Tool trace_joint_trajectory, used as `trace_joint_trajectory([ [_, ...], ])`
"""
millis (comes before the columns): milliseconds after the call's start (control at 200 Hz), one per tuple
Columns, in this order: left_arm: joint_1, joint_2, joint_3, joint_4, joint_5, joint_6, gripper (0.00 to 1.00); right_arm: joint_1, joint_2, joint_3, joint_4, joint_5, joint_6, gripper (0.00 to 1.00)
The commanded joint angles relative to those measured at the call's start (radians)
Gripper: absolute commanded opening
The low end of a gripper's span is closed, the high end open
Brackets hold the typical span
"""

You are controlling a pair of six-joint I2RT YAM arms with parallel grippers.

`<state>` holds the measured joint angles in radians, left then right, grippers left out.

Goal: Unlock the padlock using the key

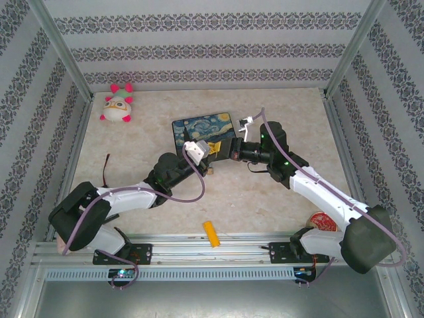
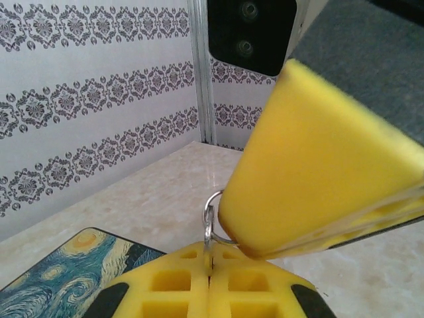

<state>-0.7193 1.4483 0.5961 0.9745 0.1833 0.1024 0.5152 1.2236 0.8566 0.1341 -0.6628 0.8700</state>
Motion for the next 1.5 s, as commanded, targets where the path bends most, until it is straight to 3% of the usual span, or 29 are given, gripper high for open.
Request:
trace_joint_trajectory([
  [0,-0.008,-0.051,0.008,-0.040,-0.057,0.075,0.00,0.009,-0.027,0.000,-0.012,0.002,-0.001,0.00],
  [90,-0.008,-0.082,0.011,-0.094,-0.086,0.156,0.00,0.009,-0.034,0.024,-0.079,0.014,-0.022,0.08],
  [175,-0.008,-0.115,0.017,-0.155,-0.107,0.262,0.00,0.008,-0.045,0.071,-0.196,0.049,-0.036,0.25],
  [280,-0.009,-0.143,0.010,-0.177,-0.119,0.388,0.00,0.006,-0.051,0.140,-0.335,0.086,-0.019,0.32],
  [695,-0.025,-0.166,0.025,-0.230,-0.107,0.589,0.00,0.033,-0.041,0.256,-0.480,0.103,0.052,0.32],
  [1494,-0.031,-0.144,0.036,-0.237,-0.094,0.623,0.00,0.091,0.111,0.337,-0.425,0.061,0.055,0.37],
])
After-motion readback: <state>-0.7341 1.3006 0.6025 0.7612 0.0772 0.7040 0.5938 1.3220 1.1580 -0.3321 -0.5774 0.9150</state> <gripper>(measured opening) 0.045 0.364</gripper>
